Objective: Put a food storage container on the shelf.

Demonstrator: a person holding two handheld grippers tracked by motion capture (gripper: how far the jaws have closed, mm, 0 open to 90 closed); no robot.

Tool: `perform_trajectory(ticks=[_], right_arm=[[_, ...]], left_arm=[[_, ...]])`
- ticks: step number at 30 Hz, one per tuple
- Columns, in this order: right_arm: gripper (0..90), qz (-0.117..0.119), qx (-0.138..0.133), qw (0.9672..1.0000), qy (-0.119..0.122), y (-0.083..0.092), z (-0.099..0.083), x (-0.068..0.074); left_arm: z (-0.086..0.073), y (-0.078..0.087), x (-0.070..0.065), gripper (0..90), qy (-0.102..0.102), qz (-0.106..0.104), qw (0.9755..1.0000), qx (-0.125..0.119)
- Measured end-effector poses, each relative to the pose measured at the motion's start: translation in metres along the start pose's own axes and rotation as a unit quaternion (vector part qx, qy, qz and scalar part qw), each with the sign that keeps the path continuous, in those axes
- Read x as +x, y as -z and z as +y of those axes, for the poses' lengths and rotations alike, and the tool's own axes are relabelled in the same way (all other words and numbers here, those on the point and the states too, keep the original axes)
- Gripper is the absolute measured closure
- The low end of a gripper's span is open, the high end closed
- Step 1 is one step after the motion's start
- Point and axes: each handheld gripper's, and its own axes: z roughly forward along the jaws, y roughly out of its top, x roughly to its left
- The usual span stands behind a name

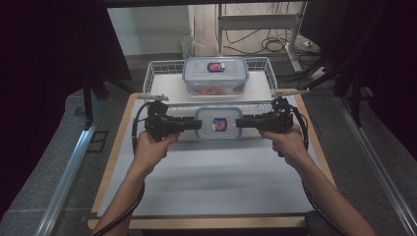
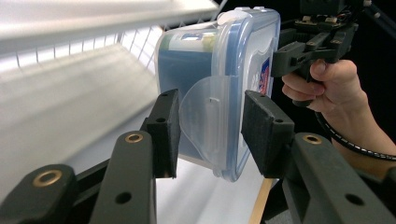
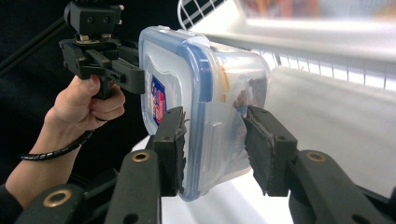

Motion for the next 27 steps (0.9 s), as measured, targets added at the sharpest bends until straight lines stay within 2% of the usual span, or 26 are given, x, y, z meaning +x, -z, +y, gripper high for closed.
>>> perform_trajectory(ticks=[11,16,20,27], right_arm=[[58.0,-0.008,-0.022,0.9996,0.016,0.009,0.059,0.01],[58.0,-0.016,-0.031,0.9992,0.019,0.011,0.084,0.011],[57.7,-0.023,-0.039,0.9988,0.018,0.011,0.1,0.008],[57.1,-0.032,-0.05,0.9982,0.01,0.007,0.122,-0.002]], left_arm=[[0.06,0.017,-0.005,57.6,-0.011,0.008,0.9997,-0.021],[0.085,0.02,-0.001,57.3,-0.006,0.007,0.9993,-0.035],[0.1,0.02,0.004,57.2,-0.004,0.008,0.9992,-0.038],[0.117,0.016,0.016,57.1,0.013,0.01,0.9987,-0.048]])
